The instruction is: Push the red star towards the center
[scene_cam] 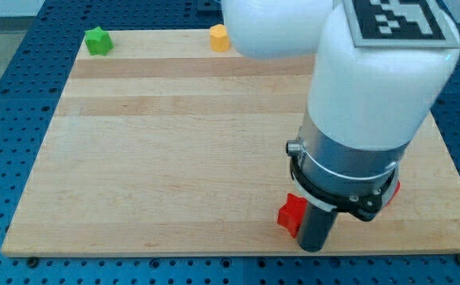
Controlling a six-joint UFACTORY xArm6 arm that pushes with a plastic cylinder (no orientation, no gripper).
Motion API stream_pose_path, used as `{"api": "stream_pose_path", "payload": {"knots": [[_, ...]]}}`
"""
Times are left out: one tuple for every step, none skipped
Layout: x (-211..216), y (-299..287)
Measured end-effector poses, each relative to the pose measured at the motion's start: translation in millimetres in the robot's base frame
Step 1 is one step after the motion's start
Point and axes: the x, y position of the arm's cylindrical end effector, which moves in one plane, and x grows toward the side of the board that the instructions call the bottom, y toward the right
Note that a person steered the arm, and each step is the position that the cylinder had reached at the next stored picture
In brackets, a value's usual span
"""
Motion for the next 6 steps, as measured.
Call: {"api": "stream_pose_path", "payload": {"knots": [[-17, 0], [-29, -4], [-29, -4], [-51, -28], [-77, -44], [-123, -44]]}}
